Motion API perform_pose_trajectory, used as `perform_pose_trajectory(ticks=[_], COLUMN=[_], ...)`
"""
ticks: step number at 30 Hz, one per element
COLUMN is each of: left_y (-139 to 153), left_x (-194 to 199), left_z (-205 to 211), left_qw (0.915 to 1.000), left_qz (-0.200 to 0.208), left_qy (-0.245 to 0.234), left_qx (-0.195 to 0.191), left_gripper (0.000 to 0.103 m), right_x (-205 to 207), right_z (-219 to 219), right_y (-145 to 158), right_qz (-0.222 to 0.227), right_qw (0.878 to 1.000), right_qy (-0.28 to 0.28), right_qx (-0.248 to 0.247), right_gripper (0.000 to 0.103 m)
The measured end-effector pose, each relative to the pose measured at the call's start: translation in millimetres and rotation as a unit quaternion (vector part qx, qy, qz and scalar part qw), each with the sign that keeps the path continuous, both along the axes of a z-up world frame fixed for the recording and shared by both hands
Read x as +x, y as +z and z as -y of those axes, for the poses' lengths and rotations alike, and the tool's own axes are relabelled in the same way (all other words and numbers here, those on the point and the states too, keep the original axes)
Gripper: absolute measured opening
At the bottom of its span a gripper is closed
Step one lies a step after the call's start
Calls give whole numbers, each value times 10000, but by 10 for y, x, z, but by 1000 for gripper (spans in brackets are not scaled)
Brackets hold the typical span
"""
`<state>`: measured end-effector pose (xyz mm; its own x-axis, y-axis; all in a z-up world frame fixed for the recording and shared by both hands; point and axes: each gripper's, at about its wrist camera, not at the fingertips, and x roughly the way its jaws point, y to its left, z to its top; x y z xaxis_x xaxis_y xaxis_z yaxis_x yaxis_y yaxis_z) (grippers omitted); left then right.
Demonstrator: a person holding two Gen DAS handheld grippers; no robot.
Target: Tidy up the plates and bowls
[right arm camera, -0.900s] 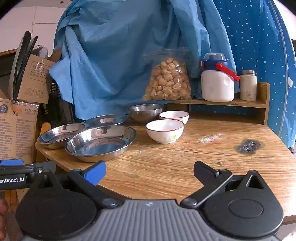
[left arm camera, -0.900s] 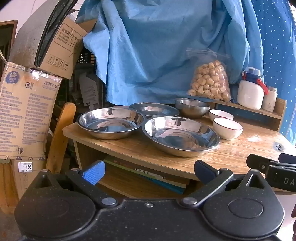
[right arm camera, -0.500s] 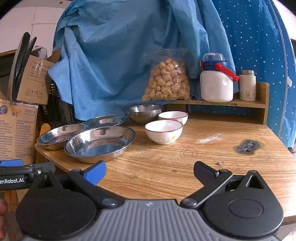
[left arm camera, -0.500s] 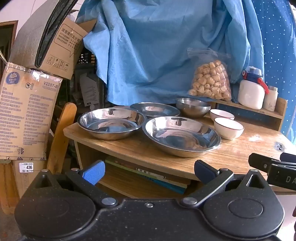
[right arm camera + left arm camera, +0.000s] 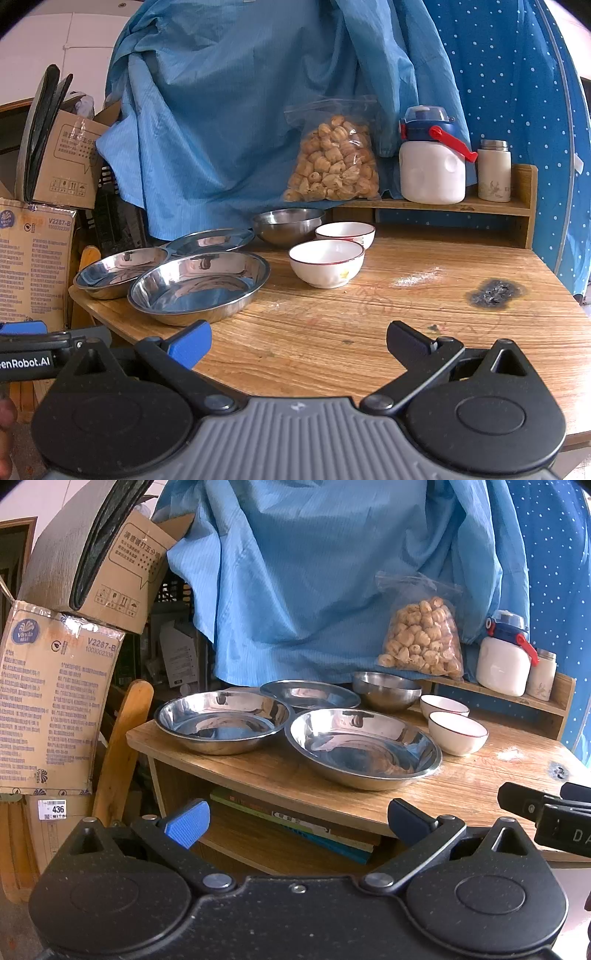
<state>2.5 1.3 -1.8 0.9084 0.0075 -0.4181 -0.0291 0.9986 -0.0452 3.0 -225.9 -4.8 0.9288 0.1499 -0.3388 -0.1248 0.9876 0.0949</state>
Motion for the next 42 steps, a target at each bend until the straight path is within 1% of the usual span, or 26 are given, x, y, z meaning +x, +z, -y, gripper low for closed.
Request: perform_pose_trajectory(ticks=[42], left_y=[0], left_x=[-6], left_z=[-12], left_qw=[10000], left_qz=[-54], left_qy=[40], left_qx=[-1], left_gripper=[102], right_x=[-1], right_z=[1], right_y=[4], right_qz=[-33], right_qw=[10000], right_qy=[12], right_qx=[4], right_gripper=[103])
